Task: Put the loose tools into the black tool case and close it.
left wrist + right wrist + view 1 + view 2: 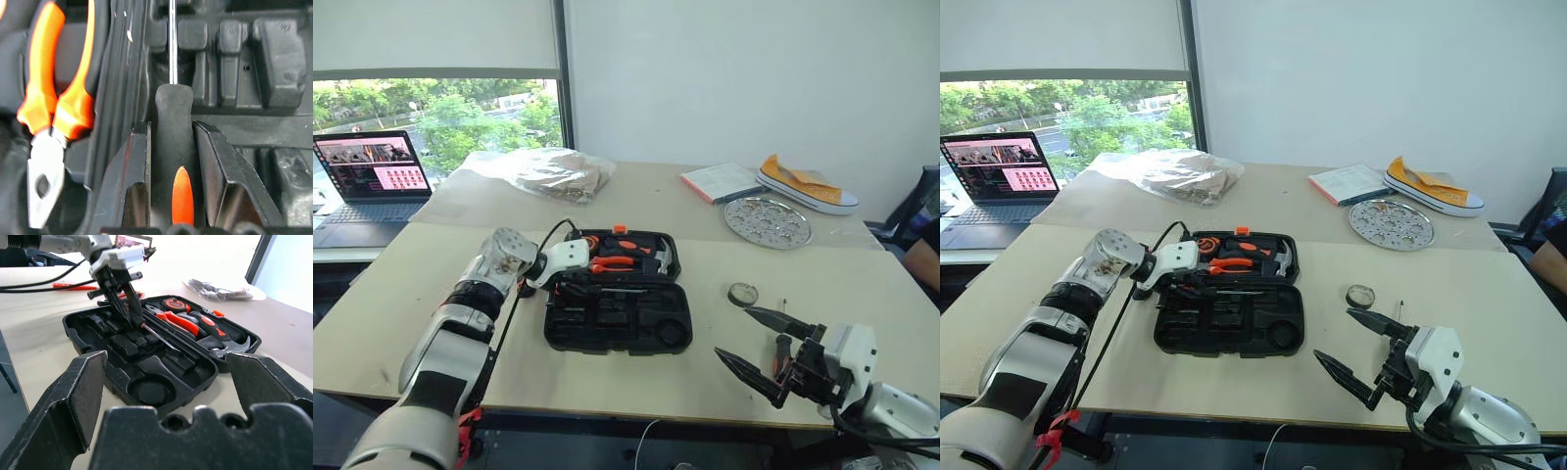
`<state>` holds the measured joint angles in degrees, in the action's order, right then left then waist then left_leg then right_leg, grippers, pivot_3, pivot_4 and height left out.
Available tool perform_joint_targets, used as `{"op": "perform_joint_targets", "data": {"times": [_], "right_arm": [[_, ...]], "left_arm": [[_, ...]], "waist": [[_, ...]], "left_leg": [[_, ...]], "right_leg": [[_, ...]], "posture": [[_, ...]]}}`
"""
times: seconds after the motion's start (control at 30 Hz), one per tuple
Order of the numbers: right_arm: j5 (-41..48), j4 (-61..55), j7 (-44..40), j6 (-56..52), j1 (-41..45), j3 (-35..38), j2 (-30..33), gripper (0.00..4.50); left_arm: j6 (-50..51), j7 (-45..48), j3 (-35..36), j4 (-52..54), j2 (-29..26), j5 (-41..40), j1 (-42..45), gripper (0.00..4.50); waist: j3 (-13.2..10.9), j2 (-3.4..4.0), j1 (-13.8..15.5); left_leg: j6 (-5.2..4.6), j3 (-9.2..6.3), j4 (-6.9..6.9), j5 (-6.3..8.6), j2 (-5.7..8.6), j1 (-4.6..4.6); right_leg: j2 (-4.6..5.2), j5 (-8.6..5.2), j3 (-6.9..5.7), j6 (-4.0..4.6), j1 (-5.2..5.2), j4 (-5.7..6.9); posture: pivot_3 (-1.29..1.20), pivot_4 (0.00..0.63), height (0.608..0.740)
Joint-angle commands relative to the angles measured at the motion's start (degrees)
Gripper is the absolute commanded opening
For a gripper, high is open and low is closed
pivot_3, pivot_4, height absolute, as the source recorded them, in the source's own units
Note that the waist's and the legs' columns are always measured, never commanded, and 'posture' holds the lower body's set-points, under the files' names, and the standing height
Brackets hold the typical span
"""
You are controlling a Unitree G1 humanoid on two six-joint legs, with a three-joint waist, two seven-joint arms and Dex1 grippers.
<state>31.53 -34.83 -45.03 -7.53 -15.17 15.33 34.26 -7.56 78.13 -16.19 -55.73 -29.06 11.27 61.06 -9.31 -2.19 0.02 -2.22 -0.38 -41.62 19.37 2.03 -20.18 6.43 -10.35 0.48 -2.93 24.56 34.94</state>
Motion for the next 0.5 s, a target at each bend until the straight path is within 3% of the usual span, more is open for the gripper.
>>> {"op": "perform_joint_targets", "data": {"times": [0.03, 0.2, 0.37, 0.5], "right_arm": [[0.01, -0.87, -0.37, 1.35, 0.37, 0.61, 0.07, 4.50], [-0.23, -0.35, -0.37, 1.47, 0.71, 0.04, -0.21, 4.50], [-0.48, -0.17, -0.25, 1.61, 1.06, -0.57, -0.52, 4.50], [-0.86, -0.02, -0.20, 1.77, 1.10, -0.80, -0.94, 4.50]], "left_arm": [[-1.25, 1.60, 1.49, 1.73, 0.76, -2.80, -0.55, 2.15], [-2.80, 3.11, 6.22, 2.94, 1.43, -8.80, -0.14, 3.96], [-5.28, 2.77, 8.92, 1.99, 0.07, -10.89, 0.47, 3.96], [-6.95, 2.77, 9.24, 0.43, -0.82, -10.56, 0.24, 2.79]], "waist": [[0.00, 0.00, 0.10], [-0.02, 0.01, 0.64], [-0.02, 0.02, 0.56], [-0.02, 0.02, 0.31]], "left_leg": [[-0.02, 0.00, 0.01, 0.01, 0.00, -0.01], [-0.04, -0.01, -0.05, 0.02, 0.01, -0.06], [-0.05, -0.01, -0.07, 0.03, 0.02, -0.06], [-0.07, -0.01, -0.06, 0.04, 0.02, -0.05]], "right_leg": [[0.00, 0.00, -0.01, 0.00, 0.00, 0.03], [0.01, 0.03, -0.02, -0.05, -0.02, -0.01], [0.01, 0.04, 0.00, -0.06, -0.02, -0.01], [-0.01, 0.04, 0.00, -0.06, -0.02, -0.01]], "posture": [[0.00, 0.150, 0.740], [0.00, 0.150, 0.740], [0.00, 0.150, 0.740], [0.00, 0.150, 0.740]]}}
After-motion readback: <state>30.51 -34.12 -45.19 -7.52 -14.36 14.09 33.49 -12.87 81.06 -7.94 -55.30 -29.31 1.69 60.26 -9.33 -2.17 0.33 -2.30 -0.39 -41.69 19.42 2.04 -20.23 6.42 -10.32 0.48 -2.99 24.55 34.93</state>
